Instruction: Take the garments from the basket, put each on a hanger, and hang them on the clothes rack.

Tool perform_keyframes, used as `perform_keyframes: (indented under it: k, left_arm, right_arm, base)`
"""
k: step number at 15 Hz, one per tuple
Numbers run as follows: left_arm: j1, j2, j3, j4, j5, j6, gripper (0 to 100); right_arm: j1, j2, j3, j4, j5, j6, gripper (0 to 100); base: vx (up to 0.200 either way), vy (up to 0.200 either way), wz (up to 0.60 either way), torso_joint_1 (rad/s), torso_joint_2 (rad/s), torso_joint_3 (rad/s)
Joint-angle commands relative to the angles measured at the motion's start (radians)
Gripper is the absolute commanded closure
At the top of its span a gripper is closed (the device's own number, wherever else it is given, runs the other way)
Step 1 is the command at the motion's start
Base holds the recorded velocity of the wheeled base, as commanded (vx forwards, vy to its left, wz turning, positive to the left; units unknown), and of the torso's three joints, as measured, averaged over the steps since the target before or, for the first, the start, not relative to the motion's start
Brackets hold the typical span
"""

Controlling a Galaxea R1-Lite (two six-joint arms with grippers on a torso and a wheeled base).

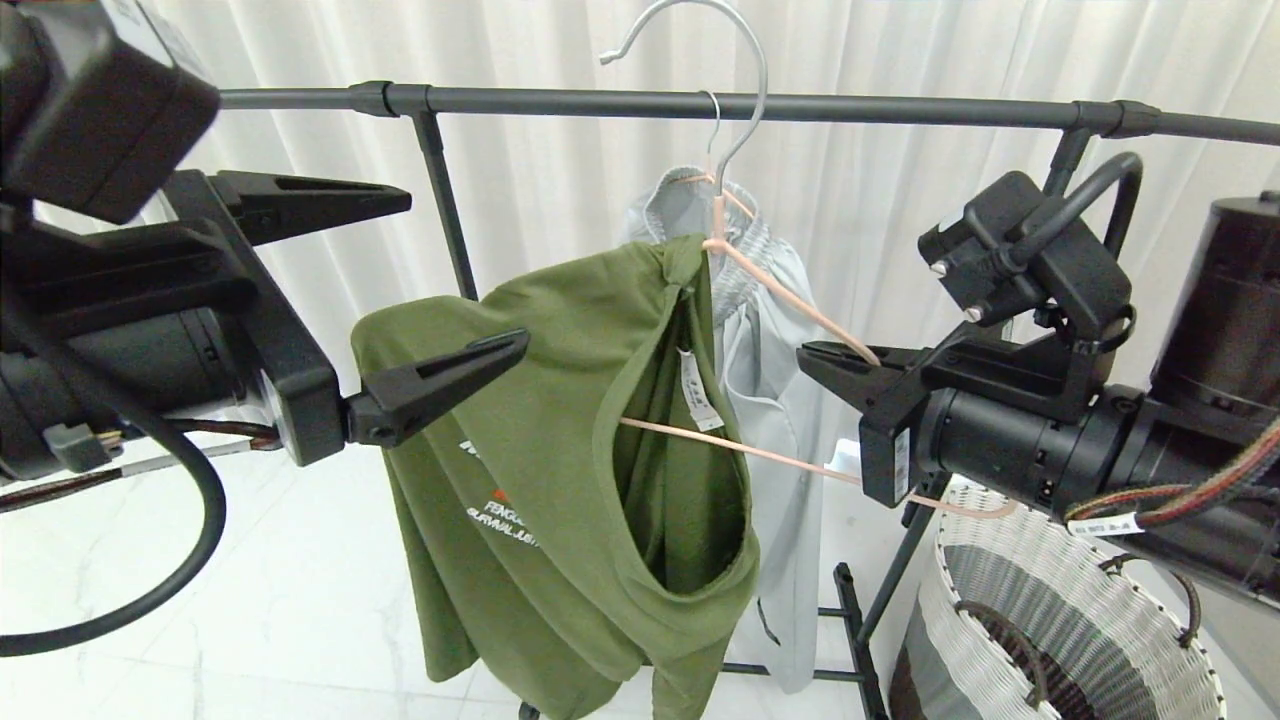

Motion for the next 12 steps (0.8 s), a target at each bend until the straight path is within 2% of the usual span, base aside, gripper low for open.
perform_keyframes:
  k: [1,5,7,12]
  left_arm:
    - [0.001,0.026,0.008,0.0,-0.01,0.001,0]
    - [0.001,0.041,0.048,0.0,-0.136,0.039,0]
    - [0.0,0.047,0.083,0.0,-0.144,0.07,0]
    - [0.0,0.067,0.094,0.0,-0.161,0.074,0]
  right_arm:
    - [0.003,-0.011,0.015,0.0,0.01,-0.01,100]
    - [0.018,-0.02,0.05,-0.024,0.033,-0.07,100]
    - [0.026,-0.02,0.067,-0.043,0.033,-0.09,100]
    - [0.041,-0.023,0.1,-0.096,0.062,-0.13,100]
  base:
    - [0.0,0.0,0.0,0.0,0.0,0.0]
    - [0.0,0.0,0.0,0.0,0.0,0.0]
    - [0.0,0.0,0.0,0.0,0.0,0.0]
    - [0.0,0.0,0.0,0.0,0.0,0.0]
